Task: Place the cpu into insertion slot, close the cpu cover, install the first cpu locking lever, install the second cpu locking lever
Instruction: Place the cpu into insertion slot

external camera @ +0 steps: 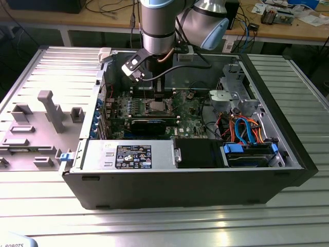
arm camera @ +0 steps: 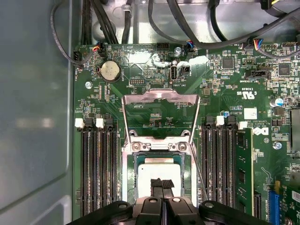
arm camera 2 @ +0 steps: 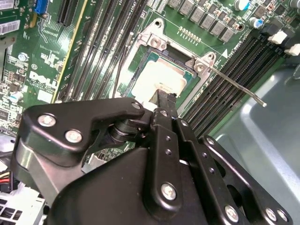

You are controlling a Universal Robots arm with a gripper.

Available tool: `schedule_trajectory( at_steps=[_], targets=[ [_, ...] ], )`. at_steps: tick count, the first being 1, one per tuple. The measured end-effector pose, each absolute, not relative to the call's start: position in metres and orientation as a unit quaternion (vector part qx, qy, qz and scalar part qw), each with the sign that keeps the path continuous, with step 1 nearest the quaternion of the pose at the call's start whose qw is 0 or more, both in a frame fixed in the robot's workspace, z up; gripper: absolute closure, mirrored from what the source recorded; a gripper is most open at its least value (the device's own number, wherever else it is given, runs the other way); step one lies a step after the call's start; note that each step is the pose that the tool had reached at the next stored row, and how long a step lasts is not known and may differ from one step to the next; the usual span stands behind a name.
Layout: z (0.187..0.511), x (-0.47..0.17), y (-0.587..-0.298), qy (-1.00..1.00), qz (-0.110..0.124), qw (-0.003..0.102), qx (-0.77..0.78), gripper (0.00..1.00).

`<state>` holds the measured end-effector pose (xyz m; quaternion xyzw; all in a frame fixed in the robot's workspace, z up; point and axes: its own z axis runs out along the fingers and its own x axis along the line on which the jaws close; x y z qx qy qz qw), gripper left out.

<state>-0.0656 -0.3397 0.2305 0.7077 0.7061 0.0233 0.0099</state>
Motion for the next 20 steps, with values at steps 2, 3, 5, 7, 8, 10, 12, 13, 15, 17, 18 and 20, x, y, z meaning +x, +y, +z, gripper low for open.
schedule_trajectory(
  at_steps=[2,3,5,7,8,10,12,13,15,17,18,20],
  targets=[
    [0.231,-0.066,-0.34,0.706,0.023,0.01,0.708,0.89],
    [0.231,-0.066,-0.34,0.706,0.023,0.01,0.708,0.89],
    [0.231,-0.065,-0.34,0.706,0.023,0.01,0.708,0.89],
    [0.231,-0.064,-0.34,0.706,0.023,0.01,0.708,0.89],
    [0.231,-0.064,-0.34,0.706,0.023,0.01,0.708,0.89],
    [0.231,-0.064,-0.34,0.706,0.023,0.01,0.708,0.89],
    [0.234,-0.063,-0.34,0.706,0.023,0.01,0.708,0.89],
    [0.238,-0.063,-0.34,0.706,0.023,0.01,0.708,0.89],
    [0.247,-0.064,-0.34,0.706,0.023,0.01,0.708,0.89],
    [0.252,-0.064,-0.34,0.706,0.023,0.01,0.708,0.89],
    [0.255,-0.064,-0.34,0.706,0.023,0.01,0.708,0.89],
    [0.258,-0.063,-0.34,0.706,0.023,0.009,0.708,0.89]
  ],
)
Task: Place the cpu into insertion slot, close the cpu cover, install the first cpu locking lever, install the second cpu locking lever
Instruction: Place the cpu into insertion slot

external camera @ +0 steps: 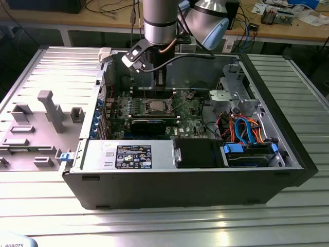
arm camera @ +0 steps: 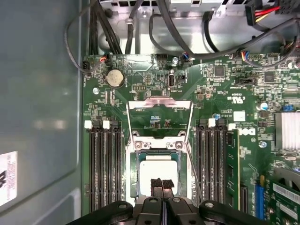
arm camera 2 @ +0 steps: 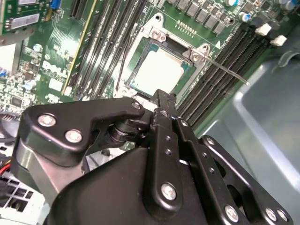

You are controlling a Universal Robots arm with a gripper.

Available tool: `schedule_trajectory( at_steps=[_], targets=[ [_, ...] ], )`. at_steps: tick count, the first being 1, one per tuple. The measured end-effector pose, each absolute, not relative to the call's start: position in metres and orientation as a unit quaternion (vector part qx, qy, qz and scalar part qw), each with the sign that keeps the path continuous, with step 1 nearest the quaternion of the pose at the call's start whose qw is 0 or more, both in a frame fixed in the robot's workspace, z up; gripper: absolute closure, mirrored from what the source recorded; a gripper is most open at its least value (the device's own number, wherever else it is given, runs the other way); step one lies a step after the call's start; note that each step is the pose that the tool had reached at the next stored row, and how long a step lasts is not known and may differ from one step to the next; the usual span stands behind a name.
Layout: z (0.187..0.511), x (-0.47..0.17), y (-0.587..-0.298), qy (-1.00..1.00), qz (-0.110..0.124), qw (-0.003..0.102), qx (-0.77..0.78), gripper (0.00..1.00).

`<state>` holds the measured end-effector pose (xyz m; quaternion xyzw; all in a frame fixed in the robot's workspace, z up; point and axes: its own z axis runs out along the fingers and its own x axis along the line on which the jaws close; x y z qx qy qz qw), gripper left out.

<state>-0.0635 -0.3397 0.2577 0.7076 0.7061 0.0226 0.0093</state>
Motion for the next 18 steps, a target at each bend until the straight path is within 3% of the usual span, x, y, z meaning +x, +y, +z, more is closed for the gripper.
schedule_trajectory(
  at_steps=[3,18],
  targets=[
    [0.2579,-0.0616,-0.3396,0.706,0.012,-0.001,0.708,0.89],
    [0.2579,-0.0616,-0.3397,0.706,0.011,-0.002,0.708,0.89]
  ],
)
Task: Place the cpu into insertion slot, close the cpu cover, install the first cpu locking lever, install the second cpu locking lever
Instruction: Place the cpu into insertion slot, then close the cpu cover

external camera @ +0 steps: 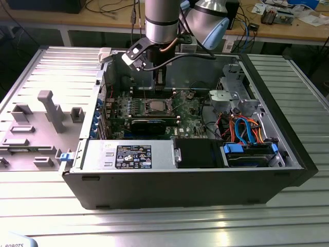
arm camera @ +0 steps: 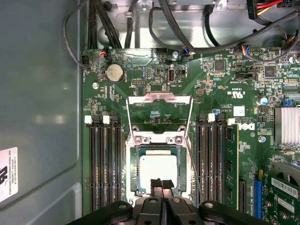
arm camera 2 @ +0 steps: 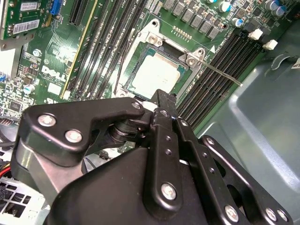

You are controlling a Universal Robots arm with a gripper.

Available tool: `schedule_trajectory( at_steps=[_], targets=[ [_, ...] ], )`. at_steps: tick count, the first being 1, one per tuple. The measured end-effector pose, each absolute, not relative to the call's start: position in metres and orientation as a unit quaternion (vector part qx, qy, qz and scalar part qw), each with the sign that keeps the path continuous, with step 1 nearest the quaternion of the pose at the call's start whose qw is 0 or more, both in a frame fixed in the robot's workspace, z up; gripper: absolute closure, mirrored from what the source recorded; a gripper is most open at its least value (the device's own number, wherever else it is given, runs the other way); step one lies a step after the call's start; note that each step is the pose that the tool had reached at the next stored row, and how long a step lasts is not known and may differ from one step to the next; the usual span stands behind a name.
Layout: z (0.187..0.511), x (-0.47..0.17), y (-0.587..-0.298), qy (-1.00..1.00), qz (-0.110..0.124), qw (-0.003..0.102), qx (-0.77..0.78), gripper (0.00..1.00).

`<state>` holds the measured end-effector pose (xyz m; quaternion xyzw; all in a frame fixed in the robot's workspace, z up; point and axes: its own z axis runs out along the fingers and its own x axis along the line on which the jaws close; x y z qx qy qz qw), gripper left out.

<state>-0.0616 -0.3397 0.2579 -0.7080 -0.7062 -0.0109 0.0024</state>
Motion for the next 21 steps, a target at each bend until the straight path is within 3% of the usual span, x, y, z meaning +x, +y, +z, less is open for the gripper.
schedule_trajectory(
  at_steps=[15,21],
  targets=[
    [0.264,-0.056,-0.34,-0.706,-0.008,0.0,-0.708,0.89],
    [0.263,-0.019,-0.338,-0.706,-0.007,0.001,-0.708,0.89]
  ],
)
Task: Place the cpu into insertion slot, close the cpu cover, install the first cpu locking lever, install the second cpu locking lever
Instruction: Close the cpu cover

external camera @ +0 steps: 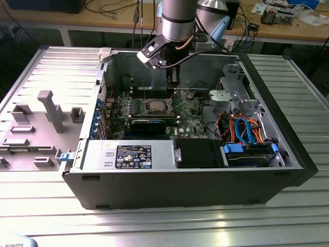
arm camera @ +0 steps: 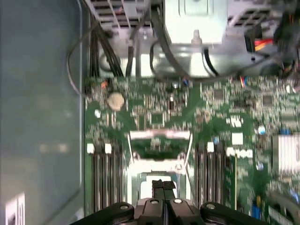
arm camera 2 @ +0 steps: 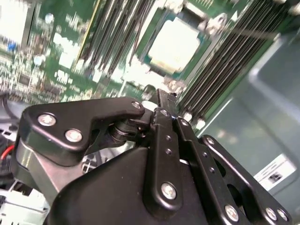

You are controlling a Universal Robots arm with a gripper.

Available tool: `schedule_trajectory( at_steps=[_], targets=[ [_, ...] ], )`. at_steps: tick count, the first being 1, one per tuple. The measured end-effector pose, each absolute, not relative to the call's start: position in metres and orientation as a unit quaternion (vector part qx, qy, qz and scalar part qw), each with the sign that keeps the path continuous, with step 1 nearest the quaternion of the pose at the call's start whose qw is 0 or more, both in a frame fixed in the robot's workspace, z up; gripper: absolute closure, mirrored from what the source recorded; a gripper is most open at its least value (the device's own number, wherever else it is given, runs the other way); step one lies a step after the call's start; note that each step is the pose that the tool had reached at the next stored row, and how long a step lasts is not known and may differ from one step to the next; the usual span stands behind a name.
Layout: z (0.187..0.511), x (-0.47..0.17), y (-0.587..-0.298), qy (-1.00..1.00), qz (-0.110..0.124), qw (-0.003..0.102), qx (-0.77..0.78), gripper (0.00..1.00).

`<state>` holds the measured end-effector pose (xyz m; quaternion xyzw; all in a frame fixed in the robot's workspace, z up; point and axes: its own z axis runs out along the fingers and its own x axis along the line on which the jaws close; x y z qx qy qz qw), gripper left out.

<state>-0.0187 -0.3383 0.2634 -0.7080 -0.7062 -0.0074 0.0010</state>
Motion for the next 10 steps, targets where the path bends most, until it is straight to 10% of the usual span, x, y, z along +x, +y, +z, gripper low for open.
schedule_trajectory(
  at_steps=[10],
  targets=[
    [0.263,-0.002,-0.338,-0.706,-0.007,0.001,-0.708,0.89]
  ],
)
